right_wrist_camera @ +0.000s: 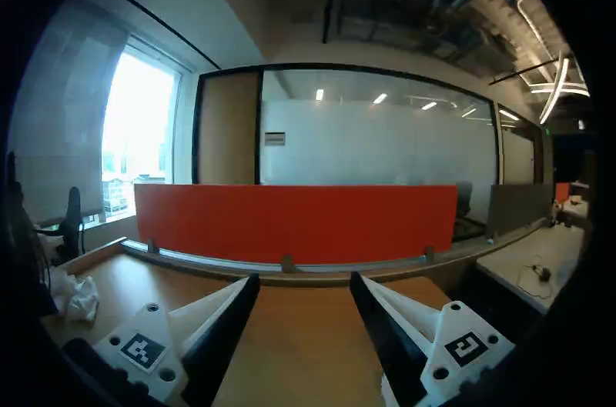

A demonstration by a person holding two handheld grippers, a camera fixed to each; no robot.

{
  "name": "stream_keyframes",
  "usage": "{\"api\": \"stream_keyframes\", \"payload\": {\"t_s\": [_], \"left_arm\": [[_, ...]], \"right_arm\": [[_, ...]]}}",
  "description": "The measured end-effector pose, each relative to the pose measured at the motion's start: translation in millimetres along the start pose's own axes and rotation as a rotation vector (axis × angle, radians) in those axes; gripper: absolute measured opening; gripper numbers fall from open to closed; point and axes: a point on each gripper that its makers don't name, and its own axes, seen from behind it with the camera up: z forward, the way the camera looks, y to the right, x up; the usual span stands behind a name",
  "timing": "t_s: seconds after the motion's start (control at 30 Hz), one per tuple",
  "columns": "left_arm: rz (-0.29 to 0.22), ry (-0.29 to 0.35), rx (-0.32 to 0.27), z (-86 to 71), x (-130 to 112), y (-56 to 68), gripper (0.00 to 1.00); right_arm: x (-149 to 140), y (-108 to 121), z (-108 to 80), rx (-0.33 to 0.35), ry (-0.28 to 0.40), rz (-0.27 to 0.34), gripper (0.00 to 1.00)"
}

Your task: Fold towel

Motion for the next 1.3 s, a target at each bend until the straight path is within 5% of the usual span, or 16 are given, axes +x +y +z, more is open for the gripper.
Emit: {"api": "stream_keyframes", "payload": {"t_s": [0.27, 0.6, 1.3], "left_arm": [[0.013, 0.046, -0.016, -4.2, 7, 6.8, 0.61], [0.036, 0.087, -0.014, -8.1, 2, 7.9, 0.61], [0.066, 0.127, -0.013, -10.9, -60, 5.8, 0.61]], "right_arm": [[7, -7, -3.8, 0.007, 0.005, 0.029, 0.91], [7, -20, -8.1, 0.013, -0.007, -0.004, 0.92], [-10, -42, -11.6, 0.010, 0.004, -0.007, 0.93]]}}
